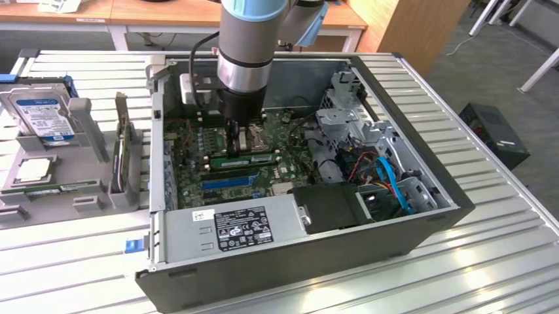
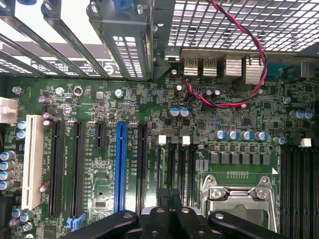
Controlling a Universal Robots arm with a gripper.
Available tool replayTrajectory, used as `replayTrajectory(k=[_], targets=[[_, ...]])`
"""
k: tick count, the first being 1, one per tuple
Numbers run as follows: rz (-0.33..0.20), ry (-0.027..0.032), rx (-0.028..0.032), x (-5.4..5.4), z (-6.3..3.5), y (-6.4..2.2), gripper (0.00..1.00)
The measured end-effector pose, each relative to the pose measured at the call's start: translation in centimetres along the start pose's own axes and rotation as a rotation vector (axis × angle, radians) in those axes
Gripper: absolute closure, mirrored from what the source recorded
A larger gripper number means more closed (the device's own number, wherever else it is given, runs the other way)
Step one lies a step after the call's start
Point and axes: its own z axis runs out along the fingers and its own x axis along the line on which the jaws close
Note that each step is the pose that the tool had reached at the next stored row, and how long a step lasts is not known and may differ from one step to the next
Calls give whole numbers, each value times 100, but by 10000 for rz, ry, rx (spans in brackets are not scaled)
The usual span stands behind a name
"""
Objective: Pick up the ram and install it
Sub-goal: 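Press down the ram until it locks into place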
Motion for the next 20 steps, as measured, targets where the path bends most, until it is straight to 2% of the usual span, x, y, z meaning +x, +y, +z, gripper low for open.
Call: replayTrajectory(k=[14, 20], targets=[[-2, -8, 2, 0, 17, -2, 90], [-3, -29, 3, 0, 20, -2, 90]])
